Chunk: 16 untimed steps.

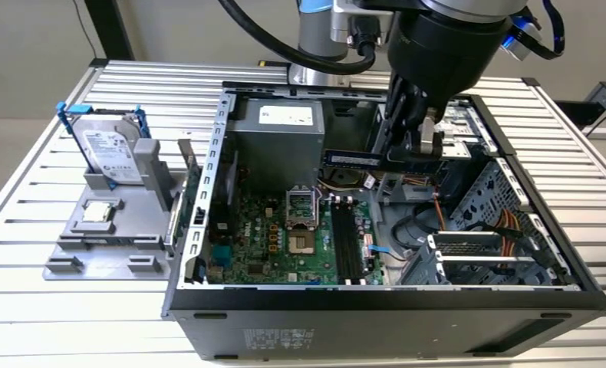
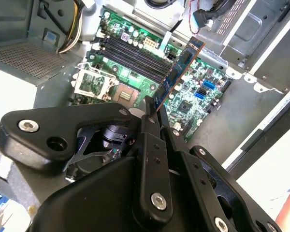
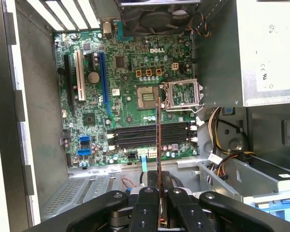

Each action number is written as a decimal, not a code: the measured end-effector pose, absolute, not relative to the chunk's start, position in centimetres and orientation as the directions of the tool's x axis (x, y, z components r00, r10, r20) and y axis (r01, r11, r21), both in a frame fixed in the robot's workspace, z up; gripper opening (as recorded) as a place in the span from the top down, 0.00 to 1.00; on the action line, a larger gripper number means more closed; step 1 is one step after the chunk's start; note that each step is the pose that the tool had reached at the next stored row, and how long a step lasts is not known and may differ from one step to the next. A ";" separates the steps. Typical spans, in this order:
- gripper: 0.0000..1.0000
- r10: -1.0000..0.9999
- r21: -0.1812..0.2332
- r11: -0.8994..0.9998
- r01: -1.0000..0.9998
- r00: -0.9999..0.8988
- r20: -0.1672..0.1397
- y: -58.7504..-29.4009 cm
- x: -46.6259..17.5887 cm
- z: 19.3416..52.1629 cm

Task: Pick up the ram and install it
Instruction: 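Insert the ram into the slot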

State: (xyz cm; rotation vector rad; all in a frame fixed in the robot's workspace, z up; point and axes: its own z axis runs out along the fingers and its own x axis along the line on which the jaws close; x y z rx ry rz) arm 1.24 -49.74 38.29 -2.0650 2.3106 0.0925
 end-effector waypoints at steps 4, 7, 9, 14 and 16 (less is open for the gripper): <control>1.00 -0.991 0.017 0.111 -0.994 -0.112 -0.071 -49.7 1.2 38.3; 1.00 -0.991 0.017 0.111 -0.994 -0.112 -0.070 -49.7 1.2 38.3; 1.00 -0.991 0.017 0.111 -0.994 -0.112 -0.070 -49.7 1.2 38.3; 1.00 -0.991 0.017 0.111 -0.994 -0.112 -0.069 -48.8 1.4 38.3; 1.00 -0.991 0.017 0.111 -0.994 -0.112 -0.069 -48.6 1.6 38.3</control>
